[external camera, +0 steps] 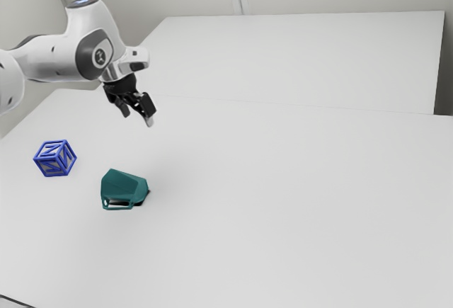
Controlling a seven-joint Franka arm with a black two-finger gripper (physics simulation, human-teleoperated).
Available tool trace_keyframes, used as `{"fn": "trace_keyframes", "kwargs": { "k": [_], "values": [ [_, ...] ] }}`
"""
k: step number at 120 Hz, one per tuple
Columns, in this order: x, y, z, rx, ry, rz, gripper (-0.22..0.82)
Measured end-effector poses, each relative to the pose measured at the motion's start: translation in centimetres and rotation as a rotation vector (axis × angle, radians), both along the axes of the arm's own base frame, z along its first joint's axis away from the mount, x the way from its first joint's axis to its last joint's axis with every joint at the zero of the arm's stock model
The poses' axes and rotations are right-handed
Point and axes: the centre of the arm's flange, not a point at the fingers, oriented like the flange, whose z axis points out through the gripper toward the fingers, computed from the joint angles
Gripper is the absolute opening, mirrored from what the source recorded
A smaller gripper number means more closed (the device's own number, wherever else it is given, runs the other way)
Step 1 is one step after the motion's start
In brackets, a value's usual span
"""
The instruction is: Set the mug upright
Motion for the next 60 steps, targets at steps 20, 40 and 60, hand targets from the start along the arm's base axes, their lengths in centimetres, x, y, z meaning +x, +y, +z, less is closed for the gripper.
{"fn": "trace_keyframes", "kwargs": {
  "k": [20,40,60],
  "values": [
    [-1.2,3.6,0.0,-0.046,-0.010,0.081,0.60],
    [-3.2,10.1,-1.0,-0.167,-0.003,0.218,0.60],
    [-4.5,13.5,-3.5,-0.308,0.030,0.271,0.60]
  ]
}}
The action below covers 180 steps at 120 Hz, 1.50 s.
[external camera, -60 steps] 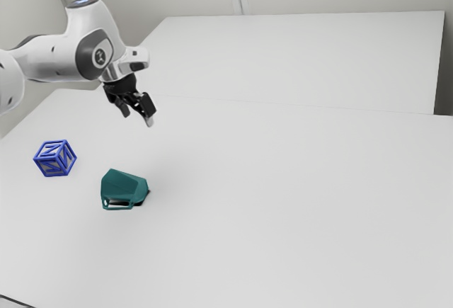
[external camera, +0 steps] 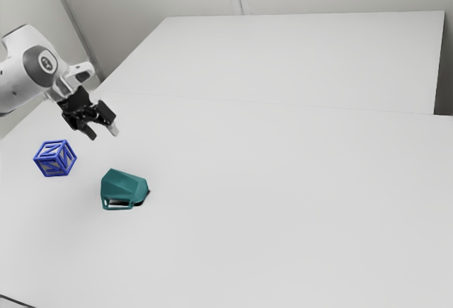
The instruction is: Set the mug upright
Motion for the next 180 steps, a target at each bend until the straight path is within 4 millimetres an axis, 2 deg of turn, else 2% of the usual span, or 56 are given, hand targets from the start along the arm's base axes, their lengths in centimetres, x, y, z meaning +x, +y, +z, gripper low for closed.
{"fn": "trace_keyframes", "kwargs": {
  "k": [50,72,84,96,122,134,160,180],
  "values": [
    [-1.7,3.8,-9.1,-0.298,0.059,0.015,0.60],
    [-2.3,4.8,-11.0,-0.367,0.052,-0.001,0.60],
    [-3.2,5.9,-12.8,-0.409,0.063,0.008,0.60],
    [-3.7,6.2,-14.4,-0.453,0.073,0.008,0.60],
    [-4.9,7.0,-15.1,-0.559,0.040,0.027,0.60],
    [-5.7,7.0,-15.6,-0.602,0.035,0.034,0.52],
    [-6.2,6.5,-16.0,-0.648,0.018,0.018,0.24],
    [-6.1,6.3,-15.8,-0.672,-0.007,0.007,0.13]
  ]
}}
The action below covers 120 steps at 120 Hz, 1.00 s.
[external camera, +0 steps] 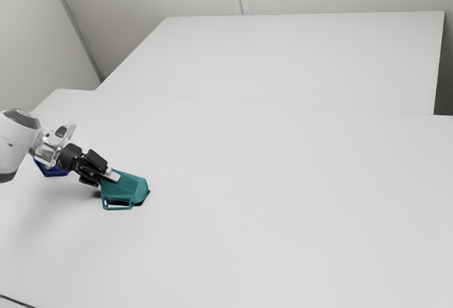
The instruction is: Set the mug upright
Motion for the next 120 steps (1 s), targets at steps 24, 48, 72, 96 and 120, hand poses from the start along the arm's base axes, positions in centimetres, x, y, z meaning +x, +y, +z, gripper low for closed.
{"fn": "trace_keyframes", "kwargs": {
  "k": [24,48,72,96,120],
  "values": [
    [0.4,-0.4,0.6,-0.022,-0.035,-0.002,-0.01],
    [0.9,-1.1,1.1,-0.030,-0.062,-0.013,-0.11],
    [1.7,-2.1,2.5,-0.034,-0.099,-0.024,-0.16],
    [2.3,-3.1,4.9,-0.017,-0.138,-0.043,-0.17],
    [3.5,-5.4,7.9,0.052,-0.161,-0.121,-0.18]
  ]
}}
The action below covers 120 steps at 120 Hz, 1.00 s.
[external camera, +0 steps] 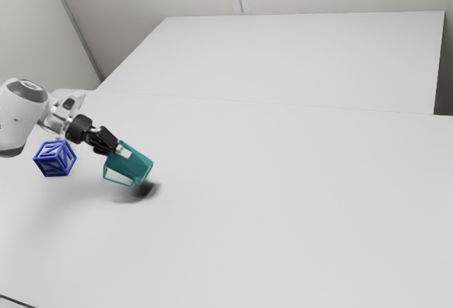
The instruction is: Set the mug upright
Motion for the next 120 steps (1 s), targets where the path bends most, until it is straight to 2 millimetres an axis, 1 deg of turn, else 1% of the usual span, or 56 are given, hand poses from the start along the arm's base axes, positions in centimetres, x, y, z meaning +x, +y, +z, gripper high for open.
{"fn": "trace_keyframes", "kwargs": {
  "k": [8,19,23,30,50,59,80,88,97,102,107,111,120],
  "values": [
    [0.7,-2.1,1.6,0.053,-0.012,-0.050,-0.18],
    [1.6,-5.3,3.3,0.139,-0.024,-0.117,-0.18],
    [1.6,-6.7,3.6,0.169,-0.025,-0.140,-0.18],
    [1.5,-8.6,3.7,0.221,-0.018,-0.174,-0.18],
    [1.1,-12.9,3.8,0.409,-0.006,-0.273,-0.18],
    [0.8,-15.6,4.2,0.491,-0.011,-0.327,-0.18],
    [0.0,-21.6,3.5,0.660,-0.033,-0.450,-0.18],
    [-0.2,-23.8,3.6,0.721,-0.060,-0.493,-0.18],
    [-0.8,-26.0,3.4,0.780,-0.086,-0.535,-0.18],
    [-1.2,-26.5,3.2,0.809,-0.097,-0.543,-0.18],
    [-1.3,-26.0,3.2,0.832,-0.101,-0.530,-0.18],
    [-1.4,-24.9,3.2,0.847,-0.096,-0.504,-0.18],
    [-1.6,-21.4,3.4,0.878,-0.080,-0.424,-0.18]
  ]
}}
